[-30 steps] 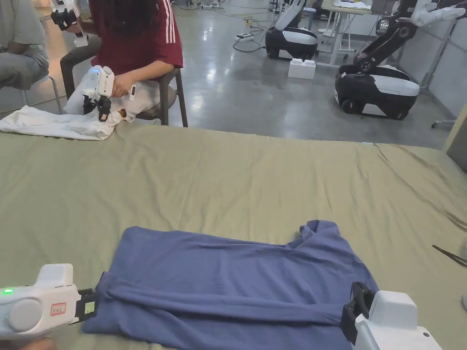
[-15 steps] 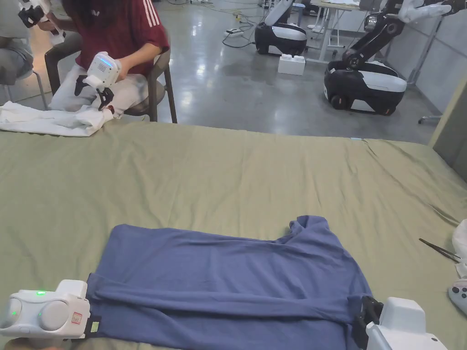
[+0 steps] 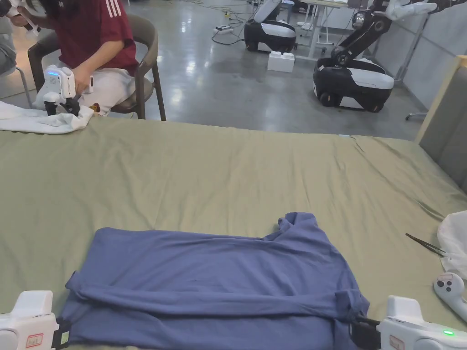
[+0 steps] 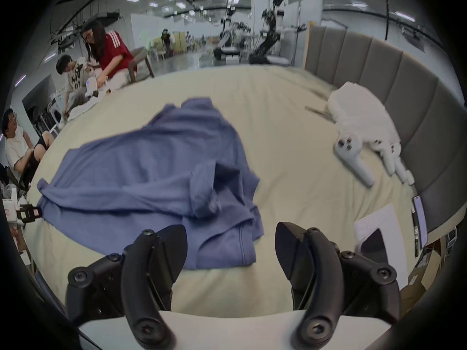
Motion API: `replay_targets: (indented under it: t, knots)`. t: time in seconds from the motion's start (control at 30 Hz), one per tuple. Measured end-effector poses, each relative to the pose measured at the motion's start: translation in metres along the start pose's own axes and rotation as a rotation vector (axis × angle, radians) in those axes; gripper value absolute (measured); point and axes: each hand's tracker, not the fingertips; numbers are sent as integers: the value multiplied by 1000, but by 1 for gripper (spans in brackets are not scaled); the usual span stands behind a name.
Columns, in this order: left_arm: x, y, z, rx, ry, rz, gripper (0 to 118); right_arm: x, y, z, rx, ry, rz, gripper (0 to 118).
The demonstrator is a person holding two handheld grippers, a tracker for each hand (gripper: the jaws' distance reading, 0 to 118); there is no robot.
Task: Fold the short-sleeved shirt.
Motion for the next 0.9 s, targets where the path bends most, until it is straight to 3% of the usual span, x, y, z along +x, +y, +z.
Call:
replay_targets:
  t: [0.1, 0.17, 0.23, 0.33, 0.53, 0.9]
  knots:
    - [6, -1, 2, 13, 8, -25, 2, -3, -9, -27, -83, 34, -27, 36]
    - [3, -2, -1, 12, 8, -27, 2, -6, -15, -39, -112, 93, -59, 6]
    - [3, -3, -3, 9, 9, -19, 2, -12, -17, -41, -103, 79, -52, 5]
    - [1, -5, -4, 9, 9, -12, 2, -23, -15, -37, -76, 54, 44, 4]
    - [-3, -2, 8, 48, -8, 0, 2, -21, -8, -20, -79, 54, -4, 3]
    - [-15, 11, 78, 181, -28, 18, 2, -21, 11, 75, 36, 34, 73, 3]
